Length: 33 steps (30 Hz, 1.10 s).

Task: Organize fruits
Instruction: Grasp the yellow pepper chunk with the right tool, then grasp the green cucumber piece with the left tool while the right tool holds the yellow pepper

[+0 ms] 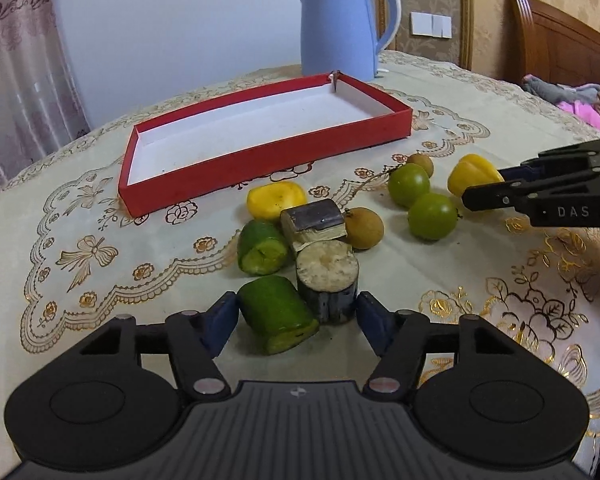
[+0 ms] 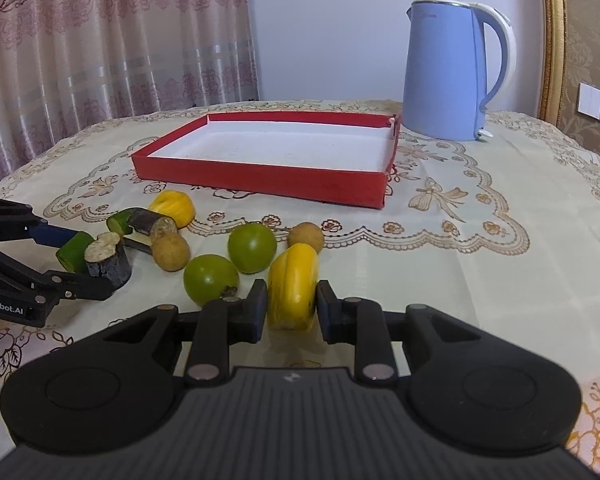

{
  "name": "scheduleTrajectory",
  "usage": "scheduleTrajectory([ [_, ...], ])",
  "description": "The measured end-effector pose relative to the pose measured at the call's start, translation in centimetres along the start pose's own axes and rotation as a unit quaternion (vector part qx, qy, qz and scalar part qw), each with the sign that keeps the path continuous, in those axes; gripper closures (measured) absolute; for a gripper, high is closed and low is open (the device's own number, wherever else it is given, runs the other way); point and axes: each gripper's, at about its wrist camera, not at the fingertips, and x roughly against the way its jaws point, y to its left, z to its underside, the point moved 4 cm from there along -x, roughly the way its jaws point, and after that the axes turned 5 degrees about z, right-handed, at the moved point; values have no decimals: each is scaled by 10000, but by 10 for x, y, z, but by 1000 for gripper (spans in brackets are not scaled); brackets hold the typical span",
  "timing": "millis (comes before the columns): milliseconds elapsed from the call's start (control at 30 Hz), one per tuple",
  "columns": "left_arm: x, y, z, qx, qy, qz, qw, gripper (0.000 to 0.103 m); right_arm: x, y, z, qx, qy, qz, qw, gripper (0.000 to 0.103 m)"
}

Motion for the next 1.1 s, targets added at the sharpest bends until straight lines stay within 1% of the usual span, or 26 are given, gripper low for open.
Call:
scheduleTrajectory([
  [167,4,6,2,-128,44,-56,9999,38,1,0,1,7,10,13,10000,78],
  [300,12,16,1,-124,-27,-98,9999,38,2,1,1,36,19,17,10000,78],
  [367,12,20,0,-115,2,-156,9998,38,2,2,1,54,13,3,10000,78],
  [433,10,22,1,-152,33,-127,9998,38,2,4,1,68,3,-13,10000,78],
  [500,7,20,2,-317,102,-70,9994,44,4,5,0,90,4,-22,10000,78],
  [567,5,19,2,-482,153,78,9987,53,5,5,0,113,12,-8,9999,78],
  [667,3,18,-1,-629,167,193,9977,58,7,5,0,116,9,35,9999,78],
  [833,4,18,1,-663,151,198,9975,59,7,6,3,101,42,65,9999,78],
  [1100,12,19,5,-542,119,89,9984,60,10,12,2,196,37,20,9998,78],
])
